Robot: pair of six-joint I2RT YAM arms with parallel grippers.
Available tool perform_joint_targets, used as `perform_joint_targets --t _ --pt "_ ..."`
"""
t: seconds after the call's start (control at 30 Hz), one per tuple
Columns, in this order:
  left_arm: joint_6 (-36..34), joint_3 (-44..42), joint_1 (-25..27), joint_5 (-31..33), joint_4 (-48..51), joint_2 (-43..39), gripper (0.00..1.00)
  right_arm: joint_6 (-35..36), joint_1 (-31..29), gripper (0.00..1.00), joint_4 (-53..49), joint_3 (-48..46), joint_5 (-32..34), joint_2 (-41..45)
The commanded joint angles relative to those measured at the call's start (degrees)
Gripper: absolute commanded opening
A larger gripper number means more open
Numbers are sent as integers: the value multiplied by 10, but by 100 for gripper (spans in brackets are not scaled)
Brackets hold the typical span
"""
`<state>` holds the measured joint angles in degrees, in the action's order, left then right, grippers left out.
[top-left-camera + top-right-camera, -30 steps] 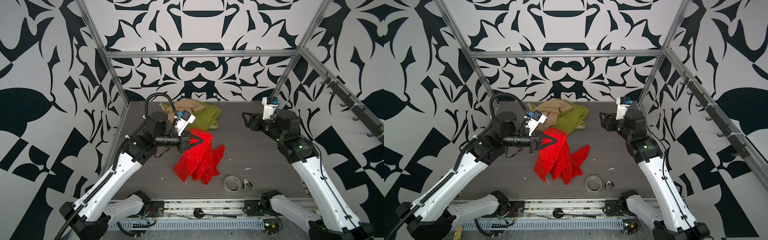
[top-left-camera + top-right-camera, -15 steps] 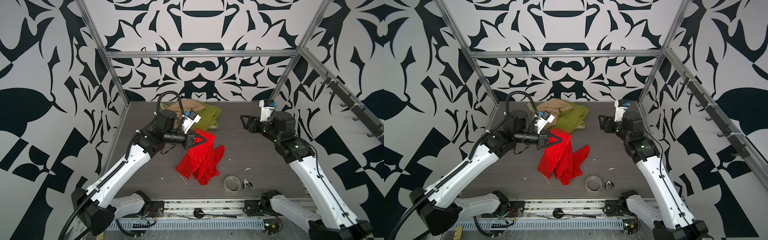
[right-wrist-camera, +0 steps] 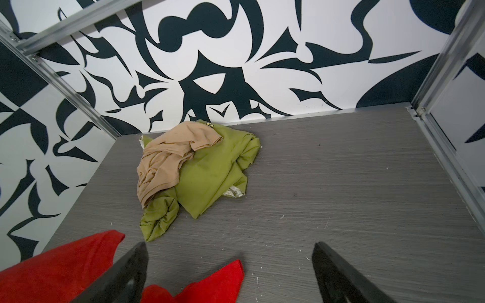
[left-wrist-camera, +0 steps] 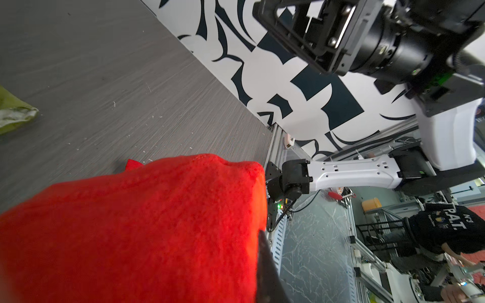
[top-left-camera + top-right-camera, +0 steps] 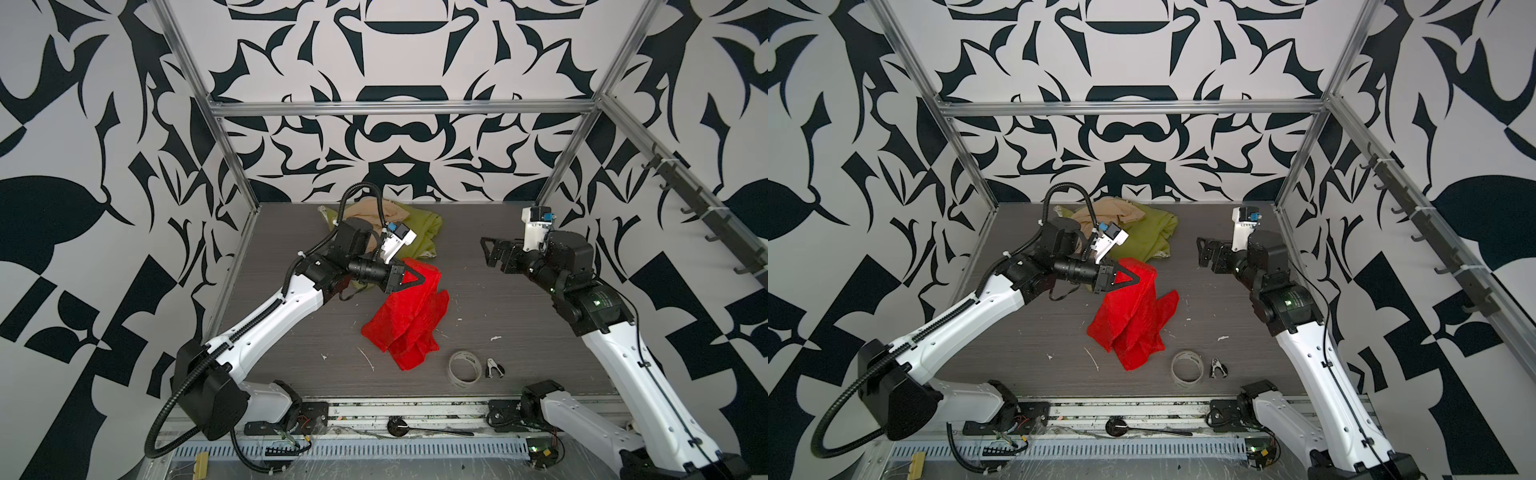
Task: Pick out a specific cloth from the pile
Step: 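Lower the red cloth onto the table with the left gripper, clear of the pile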
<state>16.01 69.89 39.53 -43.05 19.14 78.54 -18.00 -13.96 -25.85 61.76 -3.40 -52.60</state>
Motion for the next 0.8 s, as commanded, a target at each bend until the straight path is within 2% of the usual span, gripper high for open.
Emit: perform_joint_targets --t 0.0,0.5,0.77 --pt "-21 27 15 0 -17 13 0 8 2 100 0 -12 39 17" --pt "-49 67 47 8 -76 136 0 26 2 100 -30 -27 71 38" --pt "-68 106 66 13 -70 217 0 36 2 99 -38 -40 85 51"
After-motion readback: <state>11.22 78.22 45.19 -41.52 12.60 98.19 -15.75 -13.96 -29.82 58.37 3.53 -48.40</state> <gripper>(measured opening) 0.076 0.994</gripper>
